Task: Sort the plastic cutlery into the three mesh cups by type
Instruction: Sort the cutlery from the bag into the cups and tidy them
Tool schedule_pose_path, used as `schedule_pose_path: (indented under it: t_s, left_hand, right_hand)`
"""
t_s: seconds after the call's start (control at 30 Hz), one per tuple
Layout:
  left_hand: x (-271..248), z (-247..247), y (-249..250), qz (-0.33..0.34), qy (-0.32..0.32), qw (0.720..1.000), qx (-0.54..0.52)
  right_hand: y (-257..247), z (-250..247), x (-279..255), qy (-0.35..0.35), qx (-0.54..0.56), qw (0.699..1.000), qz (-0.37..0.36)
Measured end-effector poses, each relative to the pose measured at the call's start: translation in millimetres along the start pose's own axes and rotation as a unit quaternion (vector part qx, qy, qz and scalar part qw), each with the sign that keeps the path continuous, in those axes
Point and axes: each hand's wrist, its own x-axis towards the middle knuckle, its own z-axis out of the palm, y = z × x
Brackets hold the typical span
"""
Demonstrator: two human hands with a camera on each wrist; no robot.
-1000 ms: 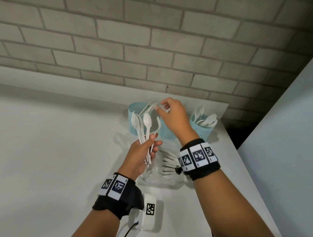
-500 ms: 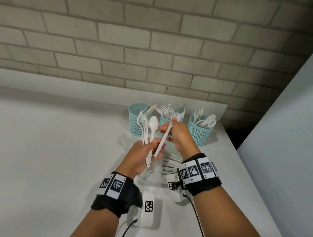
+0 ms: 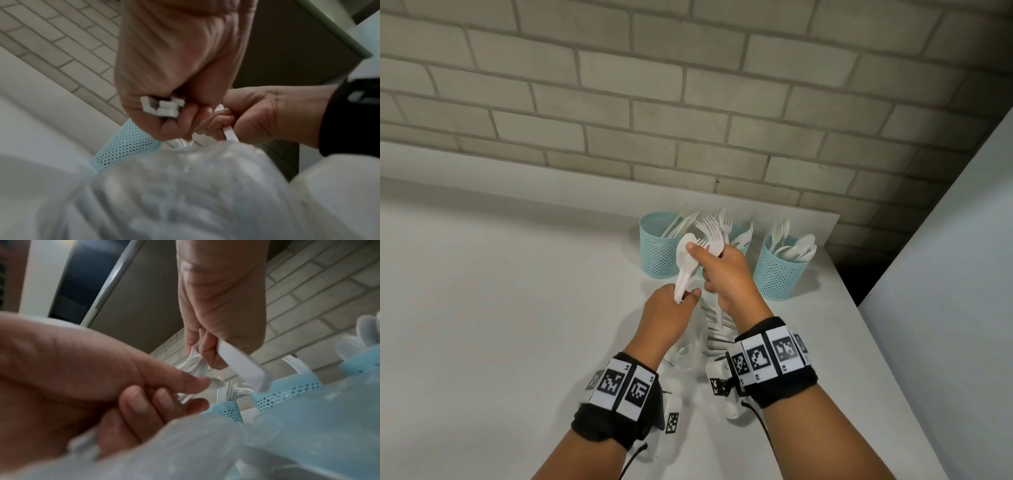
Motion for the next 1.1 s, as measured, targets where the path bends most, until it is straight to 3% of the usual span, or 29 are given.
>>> schedule_pose_path:
  t_s: [0.23, 0.4, 0.6, 0.73, 0.9, 1.0, 1.1]
  left_hand:
    - [-2.2, -3.7, 7.6, -0.075, -0.05, 0.976, -0.2]
    - [-1.1, -0.8, 7.5, -0.088, -0.07, 0.968, -0.225]
    - [4.6, -7.4, 16.0, -0.064, -0.052, 0.968, -0.237]
    - [8.1, -11.5, 23.9, -0.057, -0.048, 0.961, -0.267]
    - [7.7, -13.7, 31.5, -0.047, -0.058, 0.959, -0.274]
    - [6.7, -16.4, 33.6, -0.043, -0.057, 0.961, -0.266]
    - [6.8, -19.6, 33.5, -0.045, -0.05, 0.962, -0.264]
  right_hand:
    - [4.0, -7.4, 15.4, 0.046, 0.114, 0.992, 0.03]
    - [0.7, -14.6, 21.9, 0.03, 0.28, 0.957, 0.072]
    - [-27.2, -30.4, 55.1, 0.072, 0.345, 0.935, 0.041]
    - [-52.6, -37.3, 76.7, 0.115, 0.306, 0.944, -0.044]
    - [-64.2, -33.5, 95.3, 0.202, 0.268, 0.928, -0.16]
    - [-48.6, -26.2, 109.7, 0.208, 0.158, 0.95, -0.172]
    - [-26.3, -20.2, 118.9, 0.193, 0.016, 0.971, -0.138]
